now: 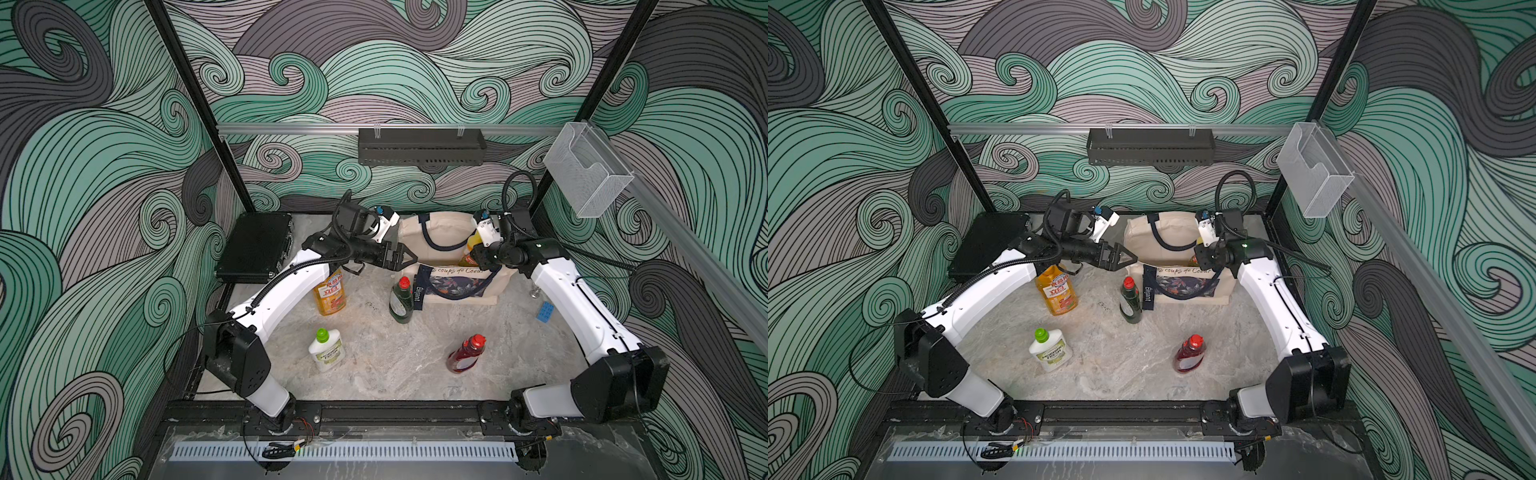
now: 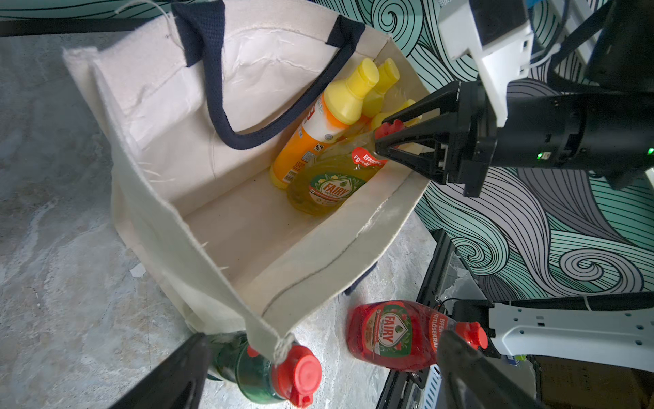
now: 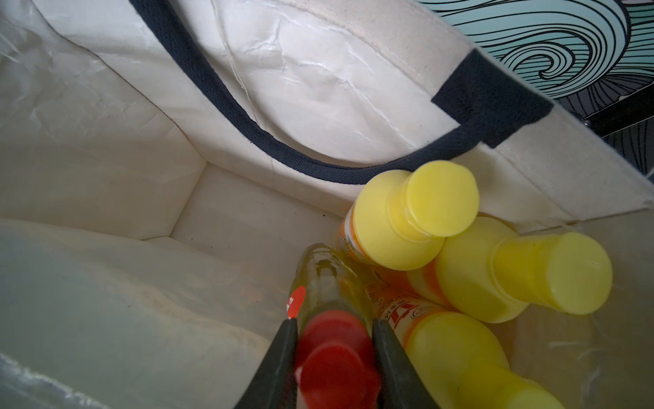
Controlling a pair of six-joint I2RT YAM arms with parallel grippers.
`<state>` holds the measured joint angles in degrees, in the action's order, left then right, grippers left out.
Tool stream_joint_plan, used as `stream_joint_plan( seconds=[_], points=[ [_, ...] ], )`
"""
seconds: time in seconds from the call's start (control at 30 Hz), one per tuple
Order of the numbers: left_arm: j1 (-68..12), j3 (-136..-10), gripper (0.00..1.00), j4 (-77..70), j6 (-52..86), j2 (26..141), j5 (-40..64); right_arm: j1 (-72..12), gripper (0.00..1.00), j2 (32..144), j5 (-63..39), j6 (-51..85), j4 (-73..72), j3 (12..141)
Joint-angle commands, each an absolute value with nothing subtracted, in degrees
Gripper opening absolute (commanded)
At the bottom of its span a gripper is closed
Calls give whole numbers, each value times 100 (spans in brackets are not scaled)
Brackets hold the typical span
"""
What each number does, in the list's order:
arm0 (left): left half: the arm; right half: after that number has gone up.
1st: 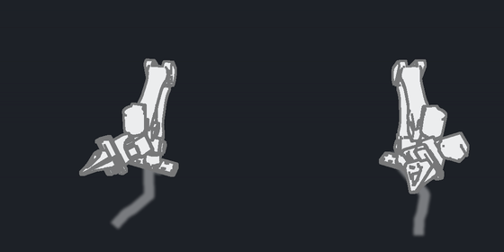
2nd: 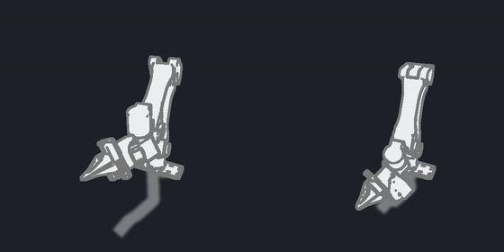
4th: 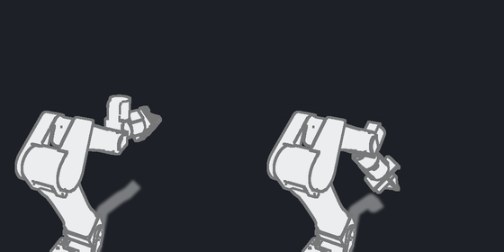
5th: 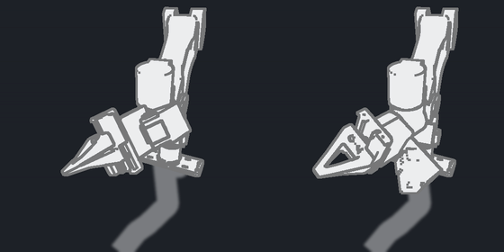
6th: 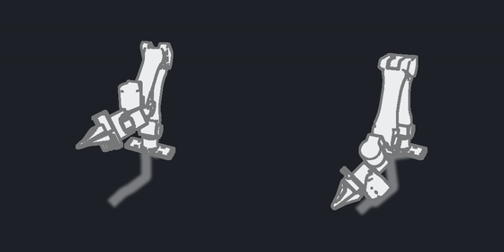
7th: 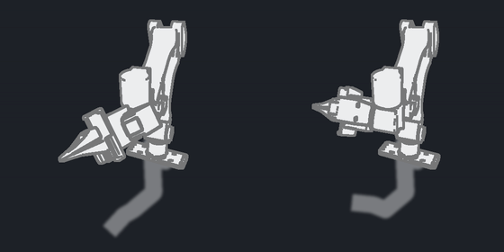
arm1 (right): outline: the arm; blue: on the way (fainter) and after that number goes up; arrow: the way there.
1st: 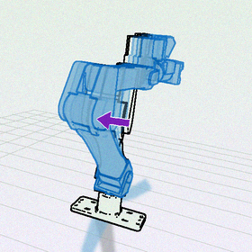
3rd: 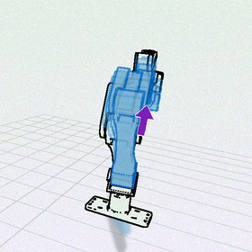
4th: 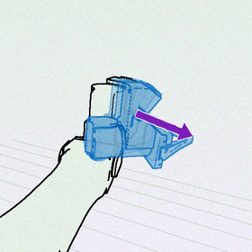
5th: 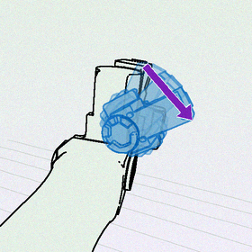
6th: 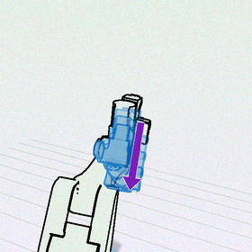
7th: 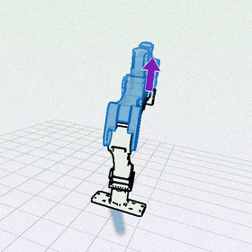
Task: Pack dish soap into the shopping bag
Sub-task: Place the bottle of dish soap in the shopping bag.
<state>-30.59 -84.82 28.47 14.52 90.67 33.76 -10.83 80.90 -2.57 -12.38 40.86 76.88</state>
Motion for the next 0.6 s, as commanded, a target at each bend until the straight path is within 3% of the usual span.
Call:
stream_joint_plan(
  seconds=[0.0, 0.57],
  points=[
    [-3098, -8456, 99, 2871, 1360, 9034, 3463, -934, 0, 7893, -53, -1186, 3653, 7686],
    [-3094, -8446, 99, 2832, 1402, 9060, 3498, -817, 0, 7864, 137, -875, 3913, 7330]
  ],
)
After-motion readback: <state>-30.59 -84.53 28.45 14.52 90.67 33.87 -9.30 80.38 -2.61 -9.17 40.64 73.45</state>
